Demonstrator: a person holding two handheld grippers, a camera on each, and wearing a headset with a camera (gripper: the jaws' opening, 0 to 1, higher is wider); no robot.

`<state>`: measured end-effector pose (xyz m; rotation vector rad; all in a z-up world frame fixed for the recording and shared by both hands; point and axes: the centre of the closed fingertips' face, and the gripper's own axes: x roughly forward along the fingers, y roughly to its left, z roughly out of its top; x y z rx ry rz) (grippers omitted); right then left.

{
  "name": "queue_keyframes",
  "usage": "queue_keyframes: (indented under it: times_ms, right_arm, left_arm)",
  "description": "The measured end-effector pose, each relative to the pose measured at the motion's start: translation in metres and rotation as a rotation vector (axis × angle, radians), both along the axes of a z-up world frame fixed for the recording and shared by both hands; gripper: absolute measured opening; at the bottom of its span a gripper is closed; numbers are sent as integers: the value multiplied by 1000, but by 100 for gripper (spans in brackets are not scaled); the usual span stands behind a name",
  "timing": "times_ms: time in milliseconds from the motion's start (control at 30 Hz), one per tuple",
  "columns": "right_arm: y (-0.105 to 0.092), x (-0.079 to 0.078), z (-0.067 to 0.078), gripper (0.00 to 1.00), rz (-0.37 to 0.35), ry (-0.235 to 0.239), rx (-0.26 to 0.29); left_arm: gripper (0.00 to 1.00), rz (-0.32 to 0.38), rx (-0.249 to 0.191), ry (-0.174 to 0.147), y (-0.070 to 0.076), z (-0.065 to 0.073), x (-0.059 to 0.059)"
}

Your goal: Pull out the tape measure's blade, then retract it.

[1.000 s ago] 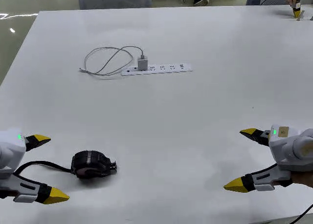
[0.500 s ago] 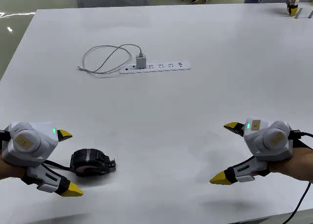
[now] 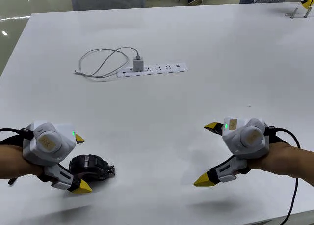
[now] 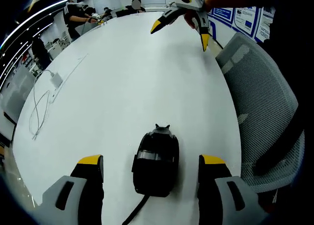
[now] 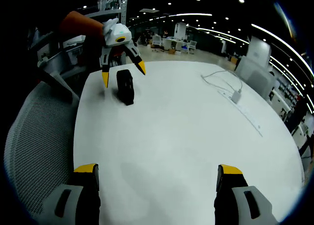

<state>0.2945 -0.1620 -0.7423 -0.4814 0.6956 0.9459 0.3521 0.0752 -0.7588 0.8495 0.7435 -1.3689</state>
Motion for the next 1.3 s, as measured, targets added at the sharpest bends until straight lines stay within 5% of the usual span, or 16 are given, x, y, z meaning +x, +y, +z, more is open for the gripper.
queue_keyframes:
  times_ms: [100,367,400,433,467,600,1300]
  right_arm:
    - [12,3,4,99,16,-5,12]
    - [29,5,6,99,56,-1,8]
    - [31,5,6,99,59,-3,10]
    - [33,5,6,99,61,-4,12]
    - [35,5,6,99,63,-3,12]
    - [41,5,6,99,74,-2,17]
    - [83,28,-9,93,123,19,64]
  left_arm:
    - [73,-23,26,4,1,-4,-1]
    - [43,-57,55,25,-2,-8,-8]
    - [38,-66,61,18,-1,-10,-7]
    - [33,-81,70,-35,0,-10,0]
    - [32,-83,65,-19,0,-11,-3]
    - [31,-96,68,-42,1,-12,-3]
    - [31,-82,124,-27,3,-17,-1]
